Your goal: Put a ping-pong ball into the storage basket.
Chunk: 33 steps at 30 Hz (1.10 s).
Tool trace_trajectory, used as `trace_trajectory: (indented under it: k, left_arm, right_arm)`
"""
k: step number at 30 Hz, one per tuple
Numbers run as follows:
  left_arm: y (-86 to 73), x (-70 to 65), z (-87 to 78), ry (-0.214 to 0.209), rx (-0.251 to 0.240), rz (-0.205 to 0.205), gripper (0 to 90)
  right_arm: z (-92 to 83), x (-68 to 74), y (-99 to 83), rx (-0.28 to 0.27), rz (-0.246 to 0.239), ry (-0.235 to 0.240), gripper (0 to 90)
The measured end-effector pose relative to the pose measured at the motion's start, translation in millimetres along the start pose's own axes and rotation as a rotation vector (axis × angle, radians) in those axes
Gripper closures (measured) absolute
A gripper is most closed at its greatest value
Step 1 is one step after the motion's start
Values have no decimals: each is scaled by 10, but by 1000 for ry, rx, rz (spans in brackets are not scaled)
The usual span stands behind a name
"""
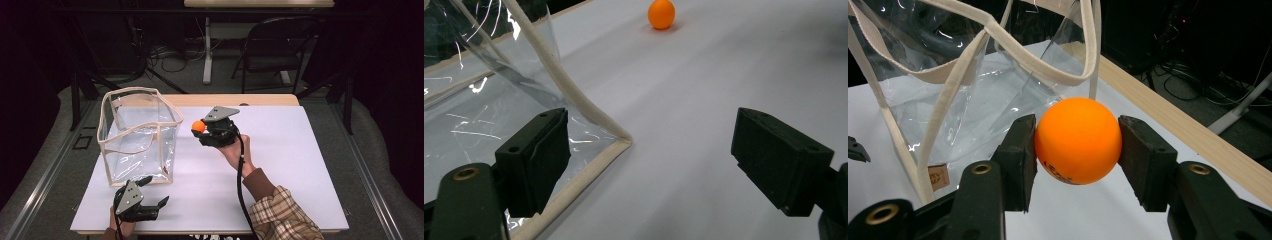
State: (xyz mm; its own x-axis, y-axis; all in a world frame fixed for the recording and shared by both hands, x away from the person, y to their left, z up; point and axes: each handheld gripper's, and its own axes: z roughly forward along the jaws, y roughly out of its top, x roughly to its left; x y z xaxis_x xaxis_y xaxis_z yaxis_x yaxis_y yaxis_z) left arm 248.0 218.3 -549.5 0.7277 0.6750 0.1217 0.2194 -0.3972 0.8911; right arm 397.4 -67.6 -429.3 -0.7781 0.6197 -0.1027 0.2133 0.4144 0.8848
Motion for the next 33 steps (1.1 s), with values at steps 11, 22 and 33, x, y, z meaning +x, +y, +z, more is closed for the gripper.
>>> trace_trajectory:
  k: [11, 22, 33]
  left_arm:
    - [-1, 2, -1, 1, -1, 1, 161]
    - [0, 0, 0, 0, -2, -1, 161]
    - [0, 3, -1, 0, -1, 1, 161]
  right_arm:
    - [15, -17, 76, -10, 5, 2, 509]
    - [37, -7, 147, -19, -1, 1, 509]
    - [61, 0, 204, -27, -4, 3, 509]
